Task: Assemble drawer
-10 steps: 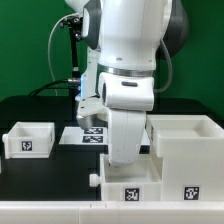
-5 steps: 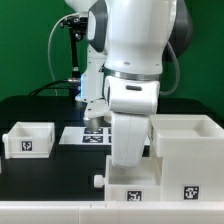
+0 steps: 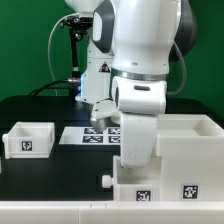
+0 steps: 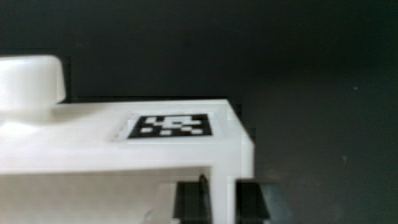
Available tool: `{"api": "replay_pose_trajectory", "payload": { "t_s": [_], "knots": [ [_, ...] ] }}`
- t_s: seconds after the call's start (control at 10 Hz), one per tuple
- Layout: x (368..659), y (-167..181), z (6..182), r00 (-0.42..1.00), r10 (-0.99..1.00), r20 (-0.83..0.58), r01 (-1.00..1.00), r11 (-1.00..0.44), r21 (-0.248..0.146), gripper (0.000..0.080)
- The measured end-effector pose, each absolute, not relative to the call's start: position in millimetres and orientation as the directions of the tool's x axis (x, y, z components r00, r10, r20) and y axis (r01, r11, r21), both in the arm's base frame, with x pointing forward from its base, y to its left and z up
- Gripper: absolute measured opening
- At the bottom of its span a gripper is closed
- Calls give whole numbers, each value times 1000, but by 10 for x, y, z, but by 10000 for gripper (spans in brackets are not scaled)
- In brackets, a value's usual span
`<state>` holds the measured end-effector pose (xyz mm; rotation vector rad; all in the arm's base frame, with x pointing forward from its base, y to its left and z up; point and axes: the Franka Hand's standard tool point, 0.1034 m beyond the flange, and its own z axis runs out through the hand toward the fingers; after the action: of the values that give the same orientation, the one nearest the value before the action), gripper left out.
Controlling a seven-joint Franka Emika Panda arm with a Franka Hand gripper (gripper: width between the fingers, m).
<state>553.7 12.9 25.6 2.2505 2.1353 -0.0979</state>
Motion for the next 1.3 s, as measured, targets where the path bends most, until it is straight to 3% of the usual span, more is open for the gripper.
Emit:
{"api": "replay_pose_trajectory", "payload": {
  "t_s": [0.2, 0.4, 0.5, 0.6, 0.7, 0.9, 1.2, 1.3],
  "knots": [
    [5537, 125, 256, 53, 996, -72, 998, -55, -16, 38],
    [5544, 85, 338, 58, 995, -81, 998, -60, -27, 352],
    [5559, 38, 445, 62, 994, -90, 997, -65, -34, 352],
    [5592, -37, 568, 65, 993, -103, 997, -70, -44, 534],
    [5642, -145, 673, 64, 991, -117, 996, -72, -61, 617],
    [5730, -388, 707, 39, 991, -124, 997, -48, -67, 639],
    [5622, -544, 338, 32, 993, -117, 993, -45, -112, 649],
    [5596, -511, 294, 36, 993, -115, 992, -50, -118, 649]
  ]
}}
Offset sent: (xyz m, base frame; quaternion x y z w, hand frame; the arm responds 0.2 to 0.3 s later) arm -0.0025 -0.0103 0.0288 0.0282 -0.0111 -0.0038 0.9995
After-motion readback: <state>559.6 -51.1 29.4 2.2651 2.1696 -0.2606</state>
